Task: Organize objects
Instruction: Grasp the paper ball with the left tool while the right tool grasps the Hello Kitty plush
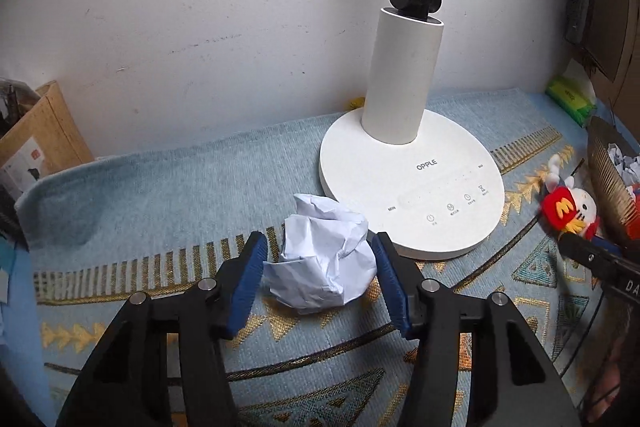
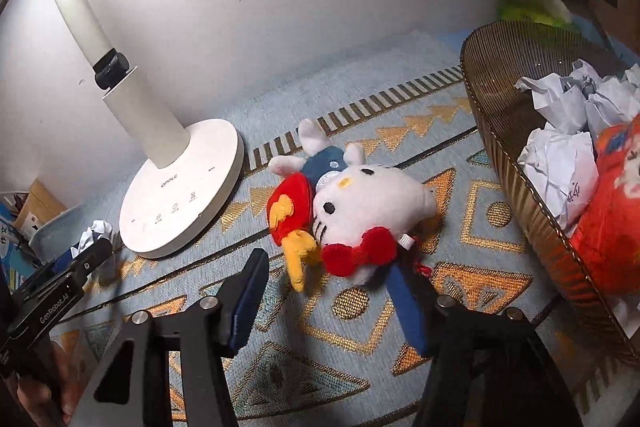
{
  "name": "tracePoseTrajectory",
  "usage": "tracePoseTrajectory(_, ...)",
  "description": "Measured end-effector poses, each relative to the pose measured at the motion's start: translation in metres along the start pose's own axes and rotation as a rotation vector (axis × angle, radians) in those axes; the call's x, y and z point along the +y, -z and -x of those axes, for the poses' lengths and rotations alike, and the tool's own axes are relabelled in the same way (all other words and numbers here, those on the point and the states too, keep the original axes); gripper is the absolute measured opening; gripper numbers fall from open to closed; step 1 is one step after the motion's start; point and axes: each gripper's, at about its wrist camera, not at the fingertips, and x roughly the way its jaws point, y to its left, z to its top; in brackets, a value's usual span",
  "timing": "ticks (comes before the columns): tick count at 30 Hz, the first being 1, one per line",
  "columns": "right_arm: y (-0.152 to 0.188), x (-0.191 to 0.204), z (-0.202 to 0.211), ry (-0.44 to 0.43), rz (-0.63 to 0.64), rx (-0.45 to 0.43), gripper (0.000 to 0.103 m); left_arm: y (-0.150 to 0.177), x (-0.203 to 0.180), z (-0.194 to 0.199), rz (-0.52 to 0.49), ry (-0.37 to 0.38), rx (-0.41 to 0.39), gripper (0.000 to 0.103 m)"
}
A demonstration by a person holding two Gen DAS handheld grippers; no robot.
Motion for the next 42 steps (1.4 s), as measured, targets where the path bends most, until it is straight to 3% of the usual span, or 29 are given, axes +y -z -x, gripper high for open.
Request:
tracePoseTrajectory(2,0.000,-0.001,0.002,-0.013,0.004,0.004,0.029,0.002,-0.002,0.005,-0.005,0.002,-0.013,0.046)
tracePoseTrajectory(5,0.004,-0.004,0.007,-0.066,0.012,0.028,0.014,0.008,-0.004,0.018,0.010,0.004,-0.018,0.046)
tracePoseTrajectory(10,0.027,-0.003,0.027,-0.128,0.045,0.069,0.012,0.028,-0.006,0.063,0.046,-0.004,-0.050,0.046)
tracePoseTrajectory(13,0.037,0.010,0.032,-0.032,0.148,0.083,0.021,0.046,-0.006,0.087,0.069,-0.022,-0.068,0.046)
tracePoseTrajectory(15,0.040,0.017,0.034,0.009,0.200,0.090,0.052,0.057,-0.004,0.096,0.086,-0.051,-0.068,0.046)
tracePoseTrajectory(16,0.038,0.020,0.034,0.040,0.216,0.077,0.079,0.061,-0.001,0.093,0.100,-0.048,-0.065,0.046)
tracePoseTrajectory(17,0.035,0.011,0.034,0.059,0.225,0.052,0.092,0.064,0.002,0.093,0.116,-0.046,-0.069,0.046)
tracePoseTrajectory(20,0.023,0.016,0.036,0.053,0.239,-0.015,0.093,0.070,0.012,0.087,0.164,-0.043,-0.090,0.048)
tracePoseTrajectory(22,0.011,0.020,0.029,0.073,0.247,-0.009,0.093,0.071,0.018,0.086,0.185,-0.077,-0.092,0.048)
tracePoseTrajectory(24,0.003,0.024,0.020,0.028,0.258,0.015,0.092,0.073,0.021,0.090,0.193,-0.054,-0.116,0.048)
tracePoseTrajectory(30,-0.017,0.046,-0.014,0.150,0.312,-0.037,0.093,0.073,0.018,0.089,0.183,-0.042,-0.119,0.048)
tracePoseTrajectory(36,-0.024,0.048,-0.038,0.249,0.311,-0.020,0.091,0.074,0.012,0.089,0.155,-0.056,-0.125,0.048)
tracePoseTrajectory(40,-0.020,0.051,-0.036,0.341,0.315,-0.047,0.068,0.074,0.012,0.088,0.152,-0.054,-0.123,0.048)
tracePoseTrajectory(42,-0.020,0.052,-0.039,0.372,0.304,-0.040,0.067,0.074,0.013,0.088,0.154,-0.054,-0.121,0.048)
